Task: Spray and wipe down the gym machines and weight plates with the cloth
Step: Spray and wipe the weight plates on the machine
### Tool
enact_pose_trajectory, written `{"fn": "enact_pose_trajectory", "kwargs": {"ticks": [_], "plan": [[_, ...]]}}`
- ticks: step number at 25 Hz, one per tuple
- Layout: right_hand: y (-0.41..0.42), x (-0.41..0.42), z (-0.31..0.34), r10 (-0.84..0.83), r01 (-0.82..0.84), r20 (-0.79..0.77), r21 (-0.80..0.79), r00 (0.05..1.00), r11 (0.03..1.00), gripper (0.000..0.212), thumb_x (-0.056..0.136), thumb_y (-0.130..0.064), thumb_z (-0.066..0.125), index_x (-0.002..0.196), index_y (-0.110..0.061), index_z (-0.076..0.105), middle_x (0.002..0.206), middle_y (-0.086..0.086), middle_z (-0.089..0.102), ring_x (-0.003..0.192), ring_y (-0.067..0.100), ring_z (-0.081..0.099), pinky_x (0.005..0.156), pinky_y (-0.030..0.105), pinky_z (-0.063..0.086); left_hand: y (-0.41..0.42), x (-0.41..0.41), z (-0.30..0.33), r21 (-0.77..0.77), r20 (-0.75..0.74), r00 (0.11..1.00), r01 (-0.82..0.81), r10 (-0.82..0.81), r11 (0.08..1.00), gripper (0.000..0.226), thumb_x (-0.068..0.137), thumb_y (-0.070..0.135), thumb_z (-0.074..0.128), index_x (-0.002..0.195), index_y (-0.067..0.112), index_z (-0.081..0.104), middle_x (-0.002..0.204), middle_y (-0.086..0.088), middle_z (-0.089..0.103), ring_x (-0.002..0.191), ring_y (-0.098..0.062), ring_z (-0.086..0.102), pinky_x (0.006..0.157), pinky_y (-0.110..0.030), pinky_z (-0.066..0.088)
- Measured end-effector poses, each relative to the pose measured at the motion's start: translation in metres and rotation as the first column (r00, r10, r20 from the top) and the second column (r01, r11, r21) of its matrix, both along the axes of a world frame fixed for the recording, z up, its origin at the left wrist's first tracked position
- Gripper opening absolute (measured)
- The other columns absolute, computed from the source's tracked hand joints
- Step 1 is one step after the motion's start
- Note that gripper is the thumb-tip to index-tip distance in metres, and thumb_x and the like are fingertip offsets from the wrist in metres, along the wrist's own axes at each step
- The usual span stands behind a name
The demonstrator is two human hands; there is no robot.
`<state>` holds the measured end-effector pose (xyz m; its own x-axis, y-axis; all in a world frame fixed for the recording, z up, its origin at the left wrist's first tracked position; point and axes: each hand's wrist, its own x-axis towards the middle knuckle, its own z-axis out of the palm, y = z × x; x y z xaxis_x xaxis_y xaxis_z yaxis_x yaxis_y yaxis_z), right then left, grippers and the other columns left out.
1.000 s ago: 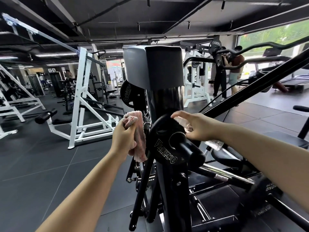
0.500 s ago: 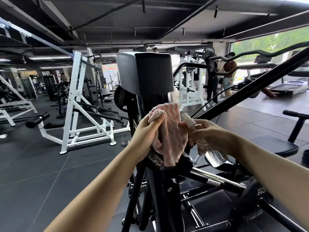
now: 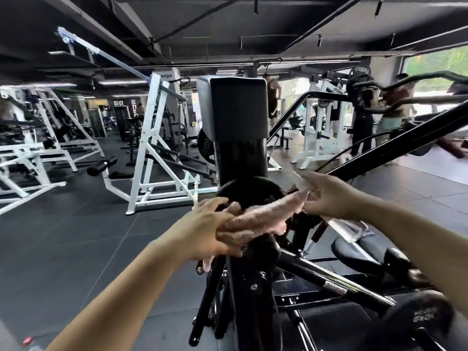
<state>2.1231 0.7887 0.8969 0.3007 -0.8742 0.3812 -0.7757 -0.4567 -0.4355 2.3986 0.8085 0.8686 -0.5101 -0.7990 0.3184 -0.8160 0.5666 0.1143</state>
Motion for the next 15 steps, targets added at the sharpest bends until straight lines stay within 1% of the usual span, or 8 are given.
{"fn": "enact_pose_trajectory", "kwargs": {"ticks": [1, 2, 4, 6, 8, 12, 13, 15], "plan": [[-0.002, 0.0, -0.01, 0.005, -0.006, -0.096, -0.004, 0.995, 1.0, 0.032, 0.075, -0.006, 0.068, 0.103, -0.011, 0.052, 0.077, -0.006, 0.047, 0.065, 0.011, 0.047, 0.055, 0.01, 0.039, 0.008, 0.0, -0.01, 0.121, 0.068, 0.995, -0.076, 0.068, 0.99, 0.089, 0.058, 0.078, 0.055, 0.132, 0.028, 0.052, 0.152, 0.0, 0.025, 0.138, -0.017, 0.024, 0.113, -0.033, 0.023], [-0.004, 0.0, -0.02, 0.02, -0.022, -0.099, -0.017, 0.995, 1.0, 0.03, 0.073, -0.006, 0.069, 0.097, -0.014, 0.053, 0.077, -0.007, 0.046, 0.065, 0.011, 0.046, 0.057, 0.011, 0.037, 0.014, -0.004, -0.018, 0.177, 0.024, 0.995, -0.098, 0.095, 0.979, 0.097, 0.057, 0.082, 0.042, 0.138, 0.029, 0.044, 0.154, 0.002, 0.019, 0.141, -0.015, 0.016, 0.113, -0.027, 0.017], [0.0, 0.002, -0.031, 0.144, -0.169, 0.148, 0.17, 0.978, 0.971, 0.032, 0.067, -0.01, 0.071, 0.096, -0.011, 0.057, 0.078, -0.001, 0.054, 0.066, 0.012, 0.049, 0.062, 0.014, 0.038, 0.018, -0.021, -0.03, 0.238, -0.219, 0.972, -0.029, 0.083, 0.971, 0.084, 0.076, 0.071, 0.032, 0.145, 0.023, 0.032, 0.153, 0.01, 0.018, 0.142, -0.005, 0.013, 0.109, -0.011, 0.008], [0.006, 0.007, -0.034, 0.26, -0.428, 0.398, 0.425, 0.88, 0.798, 0.038, 0.065, -0.011, 0.068, 0.1, -0.005, 0.058, 0.074, 0.003, 0.056, 0.065, 0.012, 0.05, 0.06, 0.02, 0.04, 0.02, -0.046, -0.033, 0.306, -0.334, 0.941, 0.063, 0.045, 0.95, 0.065, 0.095, 0.054, 0.024, 0.148, 0.017, 0.023, 0.151, 0.015, 0.015, 0.14, 0.003, 0.008, 0.105, -0.002, 0.002], [0.006, 0.014, -0.039, 0.302, -0.501, 0.426, 0.505, 0.853, 0.702, 0.035, 0.065, -0.005, 0.063, 0.1, -0.003, 0.058, 0.068, -0.002, 0.053, 0.06, 0.007, 0.048, 0.055, 0.017, 0.039, 0.012, -0.061, -0.036, 0.344, -0.418, 0.906, 0.099, 0.058, 0.934, 0.062, 0.095, 0.048, 0.019, 0.147, 0.016, 0.026, 0.152, 0.009, 0.023, 0.14, 0.001, 0.014, 0.11, -0.008, 0.005], [-0.009, 0.026, -0.045, 0.22, -0.468, 0.477, 0.498, 0.851, 0.73, 0.047, 0.06, -0.009, 0.064, 0.105, -0.001, 0.057, 0.071, 0.002, 0.055, 0.062, 0.008, 0.052, 0.056, 0.017, 0.041, -0.017, -0.065, -0.044, 0.42, -0.669, 0.717, 0.145, 0.197, 0.896, 0.046, 0.098, 0.044, 0.029, 0.129, 0.022, 0.054, 0.137, -0.002, 0.051, 0.131, -0.017, 0.042, 0.115, -0.039, 0.025], [-0.011, 0.026, -0.044, 0.177, -0.467, 0.518, 0.507, 0.837, 0.725, 0.044, 0.058, -0.01, 0.065, 0.101, -0.005, 0.058, 0.069, 0.0, 0.058, 0.059, 0.006, 0.054, 0.054, 0.017, 0.043, -0.02, -0.065, -0.047, 0.404, -0.721, 0.663, 0.162, 0.204, 0.9, 0.041, 0.096, 0.043, 0.032, 0.123, 0.026, 0.059, 0.133, 0.0, 0.055, 0.128, -0.016, 0.046, 0.113, -0.041, 0.029], [-0.006, 0.025, -0.045, 0.121, -0.504, 0.603, 0.52, 0.788, 0.689, 0.038, 0.058, -0.008, 0.066, 0.095, -0.009, 0.057, 0.064, -0.003, 0.06, 0.055, 0.005, 0.057, 0.052, 0.016, 0.045, -0.014, -0.071, -0.048, 0.394, -0.798, 0.559, 0.201, 0.225, 0.897, 0.035, 0.102, 0.028, 0.035, 0.126, 0.017, 0.057, 0.133, -0.004, 0.055, 0.126, -0.012, 0.047, 0.113, -0.036, 0.031]]}}
